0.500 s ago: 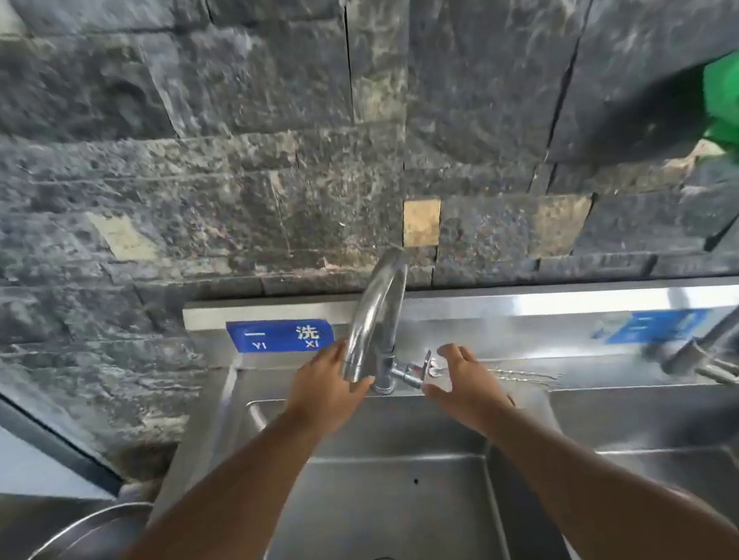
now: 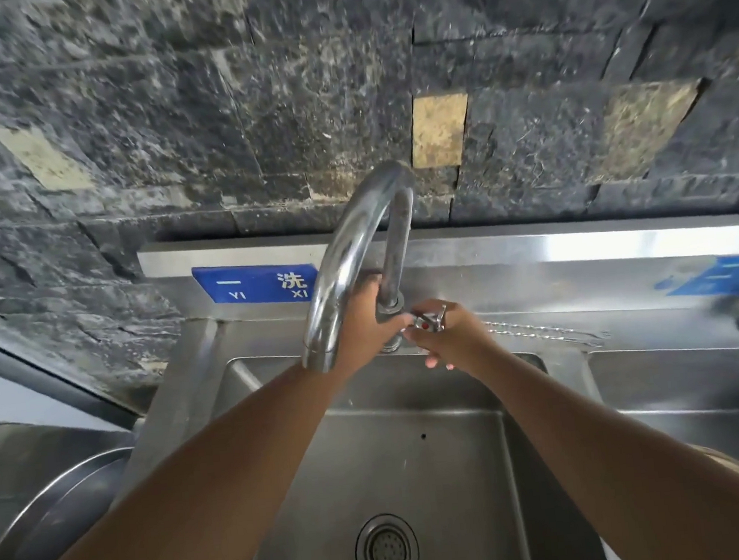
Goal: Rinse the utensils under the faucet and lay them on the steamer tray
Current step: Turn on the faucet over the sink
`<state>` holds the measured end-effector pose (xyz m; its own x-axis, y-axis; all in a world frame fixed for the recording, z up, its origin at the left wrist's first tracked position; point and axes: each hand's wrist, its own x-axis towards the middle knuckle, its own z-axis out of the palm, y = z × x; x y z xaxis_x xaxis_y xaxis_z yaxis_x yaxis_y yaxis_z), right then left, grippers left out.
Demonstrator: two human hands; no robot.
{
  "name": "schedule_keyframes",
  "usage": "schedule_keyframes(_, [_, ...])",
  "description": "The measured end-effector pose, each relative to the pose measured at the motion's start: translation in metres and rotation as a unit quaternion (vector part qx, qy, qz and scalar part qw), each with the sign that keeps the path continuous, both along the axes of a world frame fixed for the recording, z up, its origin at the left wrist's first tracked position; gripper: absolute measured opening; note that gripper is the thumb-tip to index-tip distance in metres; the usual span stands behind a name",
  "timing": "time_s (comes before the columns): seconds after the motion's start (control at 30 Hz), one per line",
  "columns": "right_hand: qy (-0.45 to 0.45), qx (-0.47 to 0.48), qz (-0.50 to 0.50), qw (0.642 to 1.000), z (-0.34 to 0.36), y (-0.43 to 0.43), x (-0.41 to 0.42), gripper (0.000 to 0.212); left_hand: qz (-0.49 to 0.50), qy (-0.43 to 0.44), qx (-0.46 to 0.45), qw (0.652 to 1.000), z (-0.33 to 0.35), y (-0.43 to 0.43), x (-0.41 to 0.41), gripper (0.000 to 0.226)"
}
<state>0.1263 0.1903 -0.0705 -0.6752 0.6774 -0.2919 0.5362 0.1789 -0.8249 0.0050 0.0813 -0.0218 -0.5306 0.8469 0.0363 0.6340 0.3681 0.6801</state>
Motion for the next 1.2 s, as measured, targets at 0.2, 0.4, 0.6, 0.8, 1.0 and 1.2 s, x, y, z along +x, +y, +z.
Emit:
schedule_keyframes(0.2, [0.028,-0.042,-0.014,0.999,0.005,-0.003,-0.002,0.019,0.011,-0.012,0.008,1.0,-0.009,0.006,-0.001,0.035])
schedule_keyframes(0.4, [0.048,-0.047,-0.006,0.998,0.002,-0.003,-0.001,0.018,0.036,-0.027,0.019,0.999,-0.018,0.009,0.002,0.028])
schedule_keyframes(0.6, [0.068,-0.034,0.006,0.997,-0.002,-0.001,-0.001,0.014,0.037,-0.021,0.024,0.999,-0.022,0.011,0.0,0.03])
schedule_keyframes(0.8, [0.095,-0.046,0.002,0.994,-0.01,0.001,0.002,0.016,0.046,-0.014,0.027,0.998,-0.031,0.012,-0.002,0.032])
schedule_keyframes(1.0, [0.12,-0.046,0.01,0.992,-0.021,0.003,0.004,0.012,0.041,-0.011,0.028,0.999,-0.037,0.014,-0.006,0.033])
schedule_keyframes(1.2, [0.128,-0.049,0.024,0.99,-0.023,0.007,0.004,0.019,0.033,-0.017,0.04,0.999,-0.043,0.015,-0.008,0.032])
